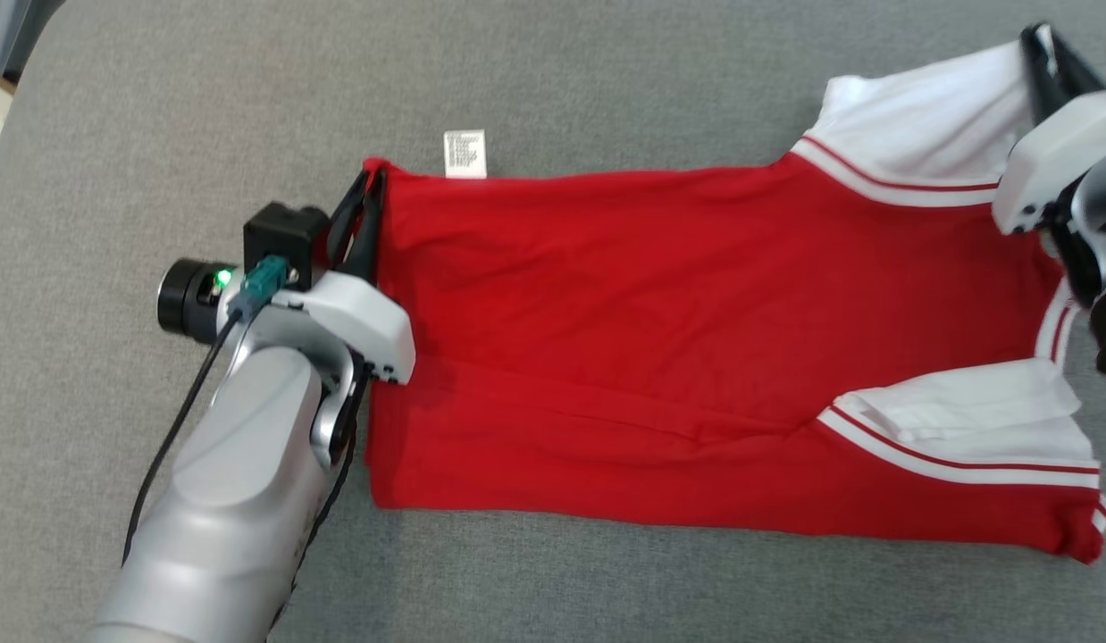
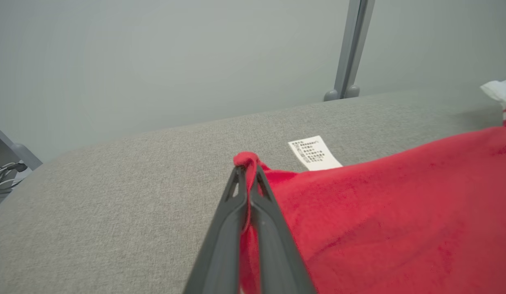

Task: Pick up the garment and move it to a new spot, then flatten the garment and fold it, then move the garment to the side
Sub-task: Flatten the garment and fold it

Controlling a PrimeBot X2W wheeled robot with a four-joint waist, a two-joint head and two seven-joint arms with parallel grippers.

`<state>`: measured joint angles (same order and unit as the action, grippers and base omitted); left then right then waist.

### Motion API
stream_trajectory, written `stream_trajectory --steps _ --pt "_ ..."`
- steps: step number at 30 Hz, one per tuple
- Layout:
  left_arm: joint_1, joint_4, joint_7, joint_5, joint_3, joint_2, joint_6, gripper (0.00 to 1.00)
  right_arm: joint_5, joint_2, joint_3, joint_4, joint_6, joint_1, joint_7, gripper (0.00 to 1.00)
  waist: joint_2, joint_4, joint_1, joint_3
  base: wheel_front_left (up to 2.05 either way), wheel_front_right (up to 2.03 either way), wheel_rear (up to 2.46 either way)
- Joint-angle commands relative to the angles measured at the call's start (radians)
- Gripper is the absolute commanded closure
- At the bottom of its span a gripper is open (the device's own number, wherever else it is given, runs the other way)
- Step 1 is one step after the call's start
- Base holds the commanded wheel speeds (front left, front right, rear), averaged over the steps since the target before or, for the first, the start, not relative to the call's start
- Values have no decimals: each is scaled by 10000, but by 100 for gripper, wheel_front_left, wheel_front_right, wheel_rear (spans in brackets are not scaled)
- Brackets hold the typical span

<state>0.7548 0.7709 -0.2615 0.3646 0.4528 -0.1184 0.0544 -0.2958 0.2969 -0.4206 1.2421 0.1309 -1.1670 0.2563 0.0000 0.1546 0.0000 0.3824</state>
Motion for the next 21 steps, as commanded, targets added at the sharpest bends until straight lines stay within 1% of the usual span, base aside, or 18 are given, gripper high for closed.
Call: stream_trajectory --steps 1,4,14,17,21 --pt "-98 -67 -41 -67 -57 -71 32 100 -89 38 29 -56 -3 151 69 100 0 -210 0 -255 0 0 0" --pt "-723 -392 -42 -285 -386 -135 3 100 -450 50 252 -791 -3 811 107 100 0 -414 0 -604 0 0 0" --pt "-2741 -1083 -42 -895 -1333 -123 -257 100 -1362 -12 1056 -3602 -3 4177 95 100 0 -867 0 -1776 0 0 0" --pt "-3198 -1136 -43 -1077 -1559 -163 -324 100 -1496 -133 1243 -4187 -3 5034 88 100 0 -1003 0 -1977 0 0 0" --pt "-3746 -1173 -43 -1193 -1895 -160 -423 100 -1673 -376 1403 -4614 -3 5950 89 100 0 -1206 0 -2222 0 0 0"
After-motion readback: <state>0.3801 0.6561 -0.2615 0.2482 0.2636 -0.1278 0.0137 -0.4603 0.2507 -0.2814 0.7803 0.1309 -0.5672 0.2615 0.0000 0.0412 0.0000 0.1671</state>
